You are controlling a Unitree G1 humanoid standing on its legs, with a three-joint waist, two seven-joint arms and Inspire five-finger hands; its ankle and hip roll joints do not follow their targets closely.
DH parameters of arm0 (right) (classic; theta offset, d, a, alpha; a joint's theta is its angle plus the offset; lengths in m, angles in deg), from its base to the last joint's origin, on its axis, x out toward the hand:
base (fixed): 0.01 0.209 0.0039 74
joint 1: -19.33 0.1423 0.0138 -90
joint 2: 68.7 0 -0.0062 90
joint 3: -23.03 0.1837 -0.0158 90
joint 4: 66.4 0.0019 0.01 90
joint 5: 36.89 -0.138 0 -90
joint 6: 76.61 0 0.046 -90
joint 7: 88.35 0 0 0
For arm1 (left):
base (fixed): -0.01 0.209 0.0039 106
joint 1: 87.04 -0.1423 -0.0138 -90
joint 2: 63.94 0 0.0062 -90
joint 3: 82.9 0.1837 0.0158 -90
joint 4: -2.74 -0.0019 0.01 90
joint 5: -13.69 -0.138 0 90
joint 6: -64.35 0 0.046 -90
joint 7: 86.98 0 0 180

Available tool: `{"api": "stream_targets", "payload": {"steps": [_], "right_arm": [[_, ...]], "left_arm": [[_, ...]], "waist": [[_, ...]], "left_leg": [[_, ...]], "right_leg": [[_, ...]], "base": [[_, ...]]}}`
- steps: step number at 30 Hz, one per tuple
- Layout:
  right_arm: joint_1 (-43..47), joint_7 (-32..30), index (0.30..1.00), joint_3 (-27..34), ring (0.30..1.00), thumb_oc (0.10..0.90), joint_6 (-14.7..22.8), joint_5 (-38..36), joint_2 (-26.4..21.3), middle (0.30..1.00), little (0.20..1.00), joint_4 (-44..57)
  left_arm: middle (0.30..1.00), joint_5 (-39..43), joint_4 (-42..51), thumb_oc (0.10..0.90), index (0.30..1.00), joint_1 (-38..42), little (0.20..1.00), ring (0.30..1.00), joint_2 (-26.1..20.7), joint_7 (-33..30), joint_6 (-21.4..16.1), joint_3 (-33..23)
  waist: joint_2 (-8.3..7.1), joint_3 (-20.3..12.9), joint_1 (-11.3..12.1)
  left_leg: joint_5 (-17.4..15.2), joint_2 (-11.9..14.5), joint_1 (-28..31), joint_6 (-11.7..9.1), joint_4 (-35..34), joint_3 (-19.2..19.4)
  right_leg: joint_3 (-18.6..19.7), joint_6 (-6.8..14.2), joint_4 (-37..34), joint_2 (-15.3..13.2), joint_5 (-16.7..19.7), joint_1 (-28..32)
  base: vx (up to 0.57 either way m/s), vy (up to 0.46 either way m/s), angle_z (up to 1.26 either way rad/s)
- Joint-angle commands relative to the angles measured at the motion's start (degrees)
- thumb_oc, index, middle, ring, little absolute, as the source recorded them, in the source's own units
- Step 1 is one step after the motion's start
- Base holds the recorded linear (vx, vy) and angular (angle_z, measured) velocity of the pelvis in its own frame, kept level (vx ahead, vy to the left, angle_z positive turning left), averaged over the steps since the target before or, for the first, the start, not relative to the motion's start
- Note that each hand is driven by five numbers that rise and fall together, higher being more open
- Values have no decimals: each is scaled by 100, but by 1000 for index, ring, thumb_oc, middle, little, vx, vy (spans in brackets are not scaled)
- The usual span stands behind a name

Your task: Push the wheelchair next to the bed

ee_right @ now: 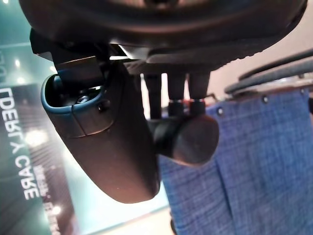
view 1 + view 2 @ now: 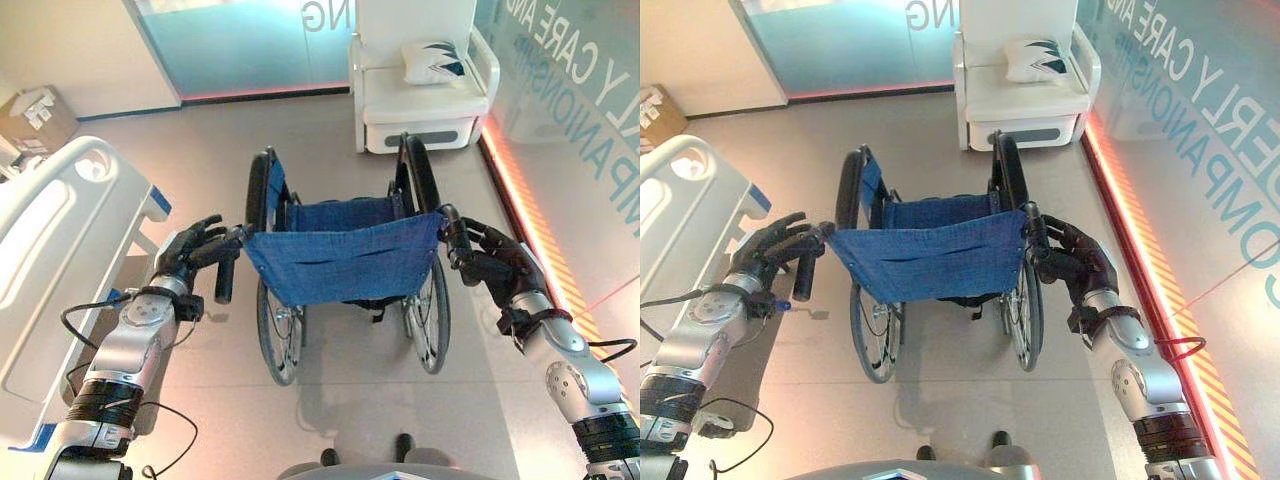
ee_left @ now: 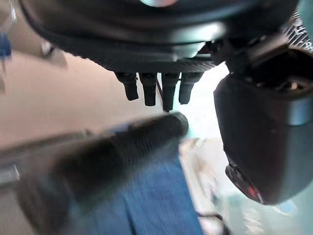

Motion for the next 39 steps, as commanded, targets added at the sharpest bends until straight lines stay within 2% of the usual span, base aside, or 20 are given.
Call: {"api": "stream_targets", "payload": {"steps": [1,2,5,8,10,15,18,22,23,29,31,39], "right_arm": [[603,564,300,-456,300,400,804,51,103,300,300,1152],[577,549,300,-433,300,400,827,79,165,300,300,1121],[497,543,300,-444,300,400,903,199,306,300,300,1075],[426,529,300,-430,300,400,935,275,418,300,300,1058],[387,548,300,-420,300,400,944,300,456,300,300,1052],[347,532,300,-388,300,400,863,285,450,300,300,1136],[301,540,300,-363,300,400,846,268,423,300,300,1170],[260,563,300,-344,300,400,885,373,412,300,300,1158],[234,596,300,-319,300,400,892,348,370,300,300,1158],[262,570,300,-326,300,400,937,282,251,300,300,1138],[287,532,300,-347,300,400,954,291,205,300,300,1136],[519,459,300,-582,300,400,983,271,156,300,300,1042]], "left_arm": [[900,-633,179,800,900,516,900,900,-624,-1094,-710,-330],[900,-620,381,800,900,482,900,900,-558,-1347,-982,-481],[900,-598,742,800,900,341,900,900,-358,-1599,-1262,-668],[900,-657,1125,800,900,143,900,900,-86,-1898,-1482,-866],[900,-667,1214,800,900,48,900,900,4,-1811,-1485,-946],[900,-252,1348,800,900,-125,900,900,118,-1034,-1279,-984],[900,117,1460,800,900,-212,900,900,134,-332,-953,-857],[900,194,1511,800,900,-250,900,900,148,-58,-734,-762],[900,134,1499,800,900,-293,900,900,66,143,-544,-716],[900,97,1298,800,900,-337,900,900,-217,431,-347,-637],[900,357,1217,800,900,-314,900,900,-276,562,-322,-591],[900,306,754,800,900,148,900,900,-331,468,-218,-181]], "waist": [[-325,-320,204],[-349,-315,242],[-373,-306,285],[-402,-309,339],[-408,-313,352],[-398,-305,378],[-366,-297,380],[-342,-279,370],[-321,-265,370],[-281,-238,365],[-262,-237,352],[-233,-244,276]], "left_leg": [[-135,-346,-313,9,121,178],[-138,-347,-320,5,120,149],[-143,-341,-319,-2,119,106],[-146,-333,-308,-16,104,62],[-149,-329,-302,-24,96,41],[-147,-324,-307,-30,104,10],[-134,-315,-305,-30,102,9],[-131,-308,-299,-27,100,19],[-122,-301,-304,-30,104,23],[-105,-299,-324,-38,121,30],[-97,-295,-328,-49,129,37],[-84,-291,-329,-70,140,68]], "right_leg": [[-208,241,389,-127,-246,-210],[-222,229,392,-124,-259,-203],[-245,221,412,-125,-279,-194],[-266,207,420,-119,-303,-174],[-277,206,419,-115,-313,-164],[-287,200,442,-102,-343,-159],[-298,206,459,-93,-347,-164],[-311,206,468,-88,-352,-165],[-324,209,472,-87,-352,-167],[-337,210,463,-86,-341,-172],[-335,209,455,-87,-336,-168],[-323,198,459,-83,-336,-168]], "base": [[10,-48,2],[9,-33,2],[13,-36,2],[23,-30,4],[21,-18,10],[4,-2,1],[0,0,0],[0,0,0],[0,0,0],[0,0,0],[0,0,0],[0,0,0]]}}
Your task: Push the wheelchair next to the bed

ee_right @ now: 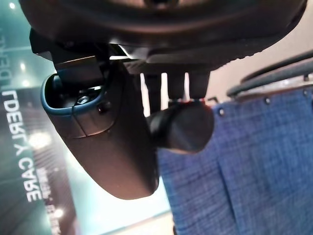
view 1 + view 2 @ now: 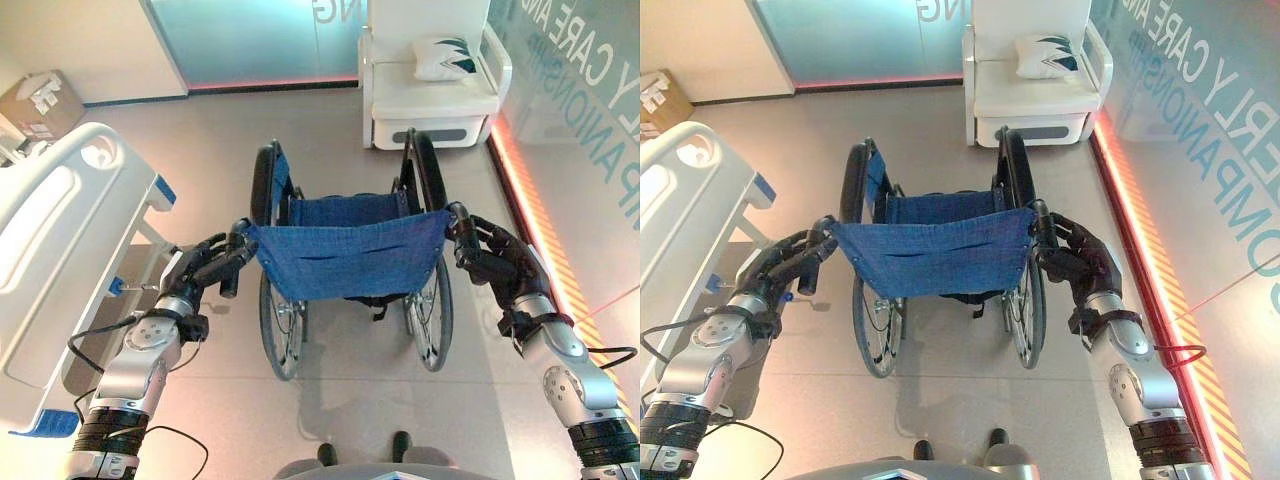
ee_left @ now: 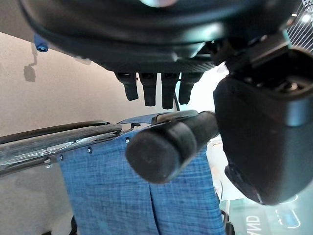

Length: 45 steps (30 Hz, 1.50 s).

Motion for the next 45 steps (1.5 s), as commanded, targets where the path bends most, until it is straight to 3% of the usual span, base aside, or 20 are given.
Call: {"api": "stream_targets", "payload": {"steps": [1,8,21,27,32,33,34,35,36,45], "right_arm": [[685,611,300,-726,300,400,737,60,-70,300,300,1028],[833,571,300,-935,300,400,722,74,23,300,300,865],[986,620,300,-1163,300,400,662,8,87,300,300,786],[1087,629,300,-1248,300,400,594,-30,18,300,300,806],[1104,615,300,-1224,300,400,539,-136,-95,300,300,879],[1093,614,300,-1223,300,400,538,-139,-106,300,300,890],[1082,605,300,-1226,300,400,543,-147,-123,300,300,910],[1065,599,300,-1214,300,400,539,-160,-141,300,300,933],[1043,602,300,-1205,300,400,539,-156,-145,300,300,951],[1098,535,300,-1229,300,400,524,-244,-247,300,300,991]], "left_arm": [[900,-77,-84,800,900,901,900,900,-709,-162,-381,172],[900,398,-543,800,900,1451,900,900,-513,-115,-372,591],[900,571,-1208,800,900,2280,900,900,-300,146,21,1328],[900,-120,-1552,800,900,2582,900,900,-462,796,838,1743],[900,-682,-1667,800,900,2677,900,900,-727,1466,1168,1951],[752,-799,-1665,701,752,2681,752,752,-784,1617,1212,1996],[752,-839,-1646,701,752,2686,752,752,-842,1717,1244,2044],[451,-954,-1618,500,451,2677,451,451,-899,1917,1291,2076],[300,-1028,-1585,400,300,2670,300,300,-938,2040,1327,2103],[300,-1788,-1407,400,300,2757,300,300,-1244,3009,1443,2375]], "waist": [[-185,-313,188],[-179,-333,73],[-166,-312,-185],[-131,-300,-276],[-105,-275,-304],[-97,-274,-307],[-91,-269,-309],[-84,-262,-308],[-79,-258,-309],[-67,-261,-277]], "left_leg": [[-120,-284,-274,-54,142,227],[-117,-286,-229,-51,115,260],[-123,-265,-198,-28,119,446],[-127,-263,-194,-3,144,525],[-125,-273,-197,5,143,550],[-127,-274,-194,8,141,556],[-128,-279,-196,11,140,557],[-134,-282,-195,15,149,562],[-136,-283,-195,16,155,569],[-164,-325,-194,37,178,542]], "right_leg": [[-131,209,463,-69,-324,-181],[-83,200,442,-39,-315,-163],[123,188,401,40,-270,-196],[204,188,396,64,-249,-218],[233,200,376,63,-228,-227],[232,203,374,59,-226,-227],[231,206,369,55,-224,-225],[224,212,372,47,-223,-223],[217,212,377,42,-223,-222],[184,236,389,8,-219,-202]], "base": [[0,0,0],[0,0,0],[1,0,0],[7,0,-2],[-3,9,-7],[1,8,-6],[3,13,-5],[0,0,0],[0,0,0],[0,0,0]]}}
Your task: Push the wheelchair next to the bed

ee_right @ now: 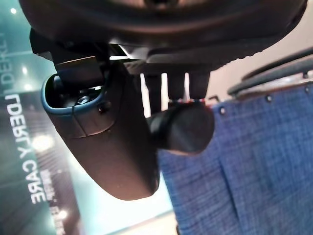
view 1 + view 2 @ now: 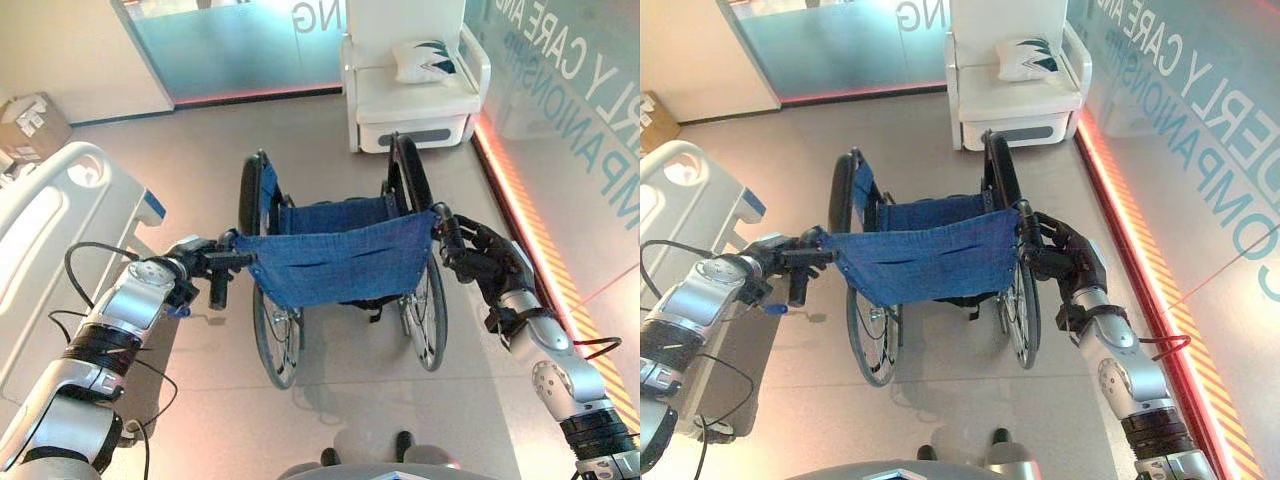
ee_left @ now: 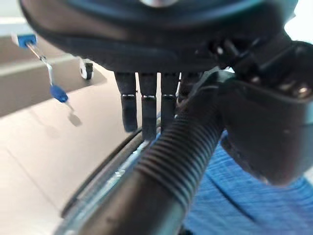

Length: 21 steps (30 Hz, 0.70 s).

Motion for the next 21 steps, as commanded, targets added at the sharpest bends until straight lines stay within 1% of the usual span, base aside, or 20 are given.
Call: {"api": "stream_targets", "payload": {"steps": [1,8,14,16,17,18,21], "right_arm": [[809,678,300,-666,300,400,521,-174,-103,300,300,1021],[805,631,300,-661,300,400,577,-104,-41,300,300,1000],[791,673,300,-663,300,400,615,-56,0,300,300,950],[811,684,300,-680,300,400,614,-24,23,300,300,907],[812,687,300,-681,300,400,616,-17,28,300,300,899],[832,723,300,-695,300,400,628,26,58,300,300,842],[849,759,300,-724,300,400,673,105,94,300,300,783]], "left_arm": [[300,73,138,400,300,322,300,300,-4,785,-164,464],[300,542,239,400,300,267,300,300,150,665,-126,425],[300,912,279,400,300,193,300,300,370,282,-158,376],[300,1368,215,400,300,163,300,300,517,-45,-299,301],[300,1475,210,400,300,157,300,300,537,-108,-324,288],[300,1881,185,400,300,127,300,300,675,-333,-402,196],[300,2497,187,400,300,92,300,300,862,-671,-568,67]], "waist": [[-219,-220,30],[-249,-208,56],[-288,-215,58],[-313,-217,65],[-316,-219,67],[-329,-225,77],[-347,-230,91]], "left_leg": [[-185,-320,-307,31,178,212],[-197,-324,-299,44,176,196],[-195,-315,-310,50,169,204],[-193,-309,-300,49,157,205],[-194,-309,-299,49,155,204],[-196,-310,-291,53,151,200],[-199,-308,-289,53,157,206]], "right_leg": [[-13,252,384,-15,-238,-212],[-24,263,405,-25,-237,-213],[-12,271,426,-31,-240,-237],[-15,272,429,-34,-239,-235],[-16,272,429,-34,-239,-234],[-20,272,434,-36,-242,-231],[-33,271,444,-44,-247,-231]], "base": [[0,0,0],[0,0,0],[0,0,0],[0,0,0],[0,0,0],[0,0,0],[0,0,0]]}}
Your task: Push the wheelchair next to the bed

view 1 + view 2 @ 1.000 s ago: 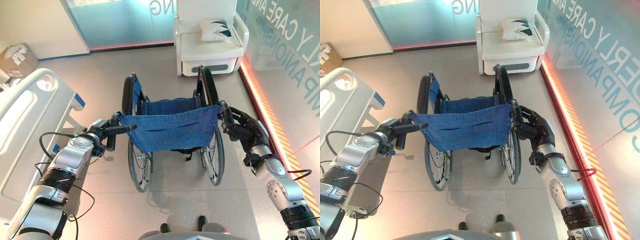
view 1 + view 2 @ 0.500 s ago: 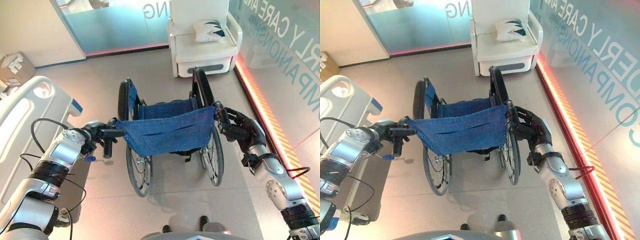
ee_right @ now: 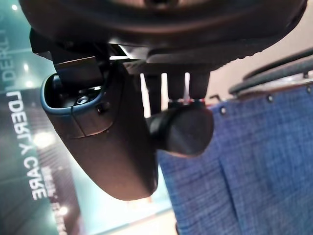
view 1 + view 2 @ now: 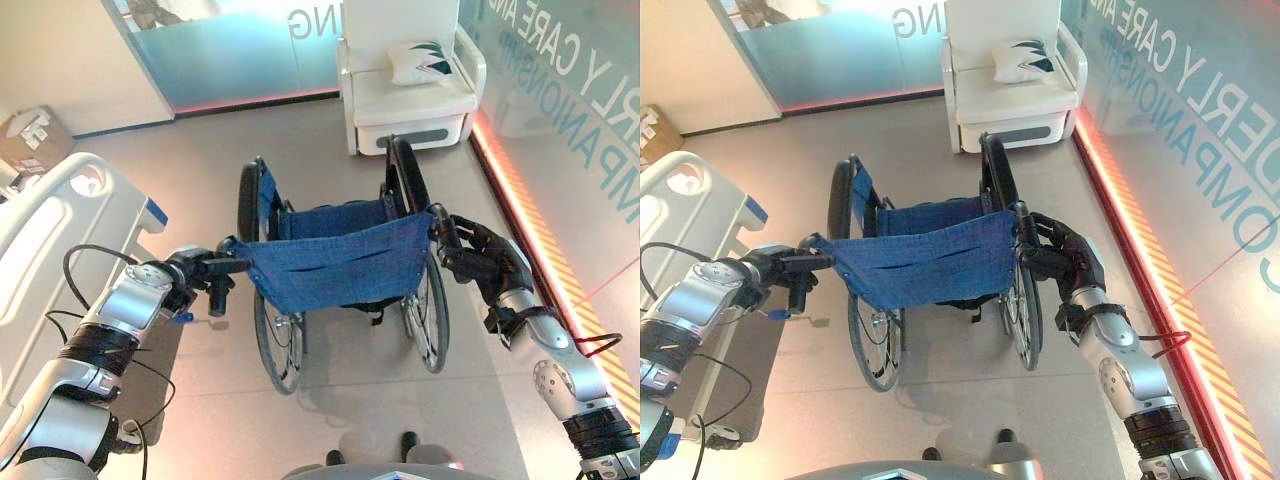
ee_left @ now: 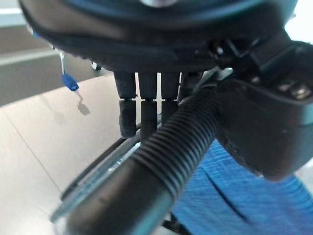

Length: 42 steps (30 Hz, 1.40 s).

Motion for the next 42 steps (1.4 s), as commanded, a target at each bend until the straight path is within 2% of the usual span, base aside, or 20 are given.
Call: {"api": "stream_targets", "payload": {"steps": [1,4,6,10,15,22,29,32,33,34,35,37,39,42], "right_arm": [[887,764,300,-659,300,400,676,136,229,300,300,735],[944,756,300,-687,300,400,706,186,271,300,300,655],[1000,760,300,-692,300,400,740,234,324,300,300,555],[1080,692,300,-676,300,400,751,339,419,300,300,439],[1205,638,300,-607,300,400,675,480,447,300,300,207],[1539,642,300,-631,300,400,237,458,316,300,300,-160],[1934,701,300,-693,300,400,21,375,344,300,300,-646],[2090,703,300,-714,300,400,-21,486,334,300,300,-809],[2155,723,300,-722,300,400,-39,519,322,300,300,-878],[2160,724,300,-720,300,400,-38,519,322,300,300,-882],[2208,755,300,-724,300,400,-63,543,265,300,300,-942],[2308,830,300,-763,300,400,-125,525,171,300,300,-1030],[2391,878,300,-781,300,400,-177,513,127,300,300,-1111],[2545,912,300,-848,300,400,-245,465,38,300,300,-1323]], "left_arm": [[300,1602,266,400,300,267,300,300,891,-239,-968,202],[300,1986,268,400,300,235,300,300,1098,-553,-1213,94],[300,2374,317,400,300,204,300,300,1293,-917,-1605,-59],[300,2408,500,400,300,43,300,300,1600,-1293,-1972,-239],[300,2032,639,400,300,-88,300,300,1766,-1591,-2132,-339],[300,1410,503,400,300,-11,300,300,1628,-1574,-2069,-340],[300,1148,216,400,300,284,300,300,1443,-1508,-1940,-255],[300,1035,49,400,300,478,300,300,1360,-1429,-1841,-168],[300,958,-59,400,300,594,300,300,1333,-1396,-1801,-104],[300,957,-65,400,300,602,300,300,1333,-1393,-1803,-103],[300,926,-202,400,300,727,300,300,1284,-1350,-1757,-22],[300,953,-447,400,300,867,300,300,1256,-1307,-1756,24],[300,1007,-563,400,300,959,300,300,1247,-1301,-1721,43],[300,1134,-809,400,300,1091,300,300,1317,-1353,-1711,104]], "waist": [[-410,-230,93],[-432,-226,114],[-468,-222,147],[-529,-201,232],[-609,-167,365],[-678,-119,529],[-689,-55,608],[-660,-13,604],[-626,5,582],[-630,5,586],[-586,26,538],[-535,32,481],[-530,18,444],[-615,-3,291]], "left_leg": [[-200,-308,-302,50,158,193],[-202,-307,-296,48,159,187],[-208,-299,-291,41,165,182],[-221,-290,-313,46,194,176],[-291,-324,-332,90,314,121],[-488,-478,-400,212,703,-109],[-744,-603,-520,332,1264,-215],[-835,-645,-572,399,1422,-271],[-854,-651,-583,421,1456,-305],[-856,-657,-590,424,1461,-301],[-885,-667,-602,443,1521,-343],[-890,-666,-562,434,1503,-349],[-900,-694,-496,431,1455,-338],[-1081,-884,-243,363,1416,-456]], "right_leg": [[-48,264,455,-61,-282,-231],[-61,260,465,-65,-288,-223],[-94,257,487,-75,-298,-218],[-182,258,549,-106,-322,-231],[-298,284,699,-178,-366,-236],[-255,345,970,-318,-400,-269],[-144,418,1460,-556,-456,-364],[-21,417,2002,-770,-247,-510],[65,396,2387,-857,-106,-638],[73,399,2411,-865,-116,-656],[204,365,2853,-898,5,-814],[211,314,3212,-903,103,-999],[172,306,3114,-901,156,-1090],[28,382,2055,-714,210,-1385]], "base": [[0,0,0],[0,0,0],[0,0,0],[4,11,2],[25,17,1],[80,55,-4],[100,101,-5],[108,133,-2],[70,101,2],[103,133,6],[83,102,7],[127,112,9],[171,28,4],[265,-75,-6]]}}
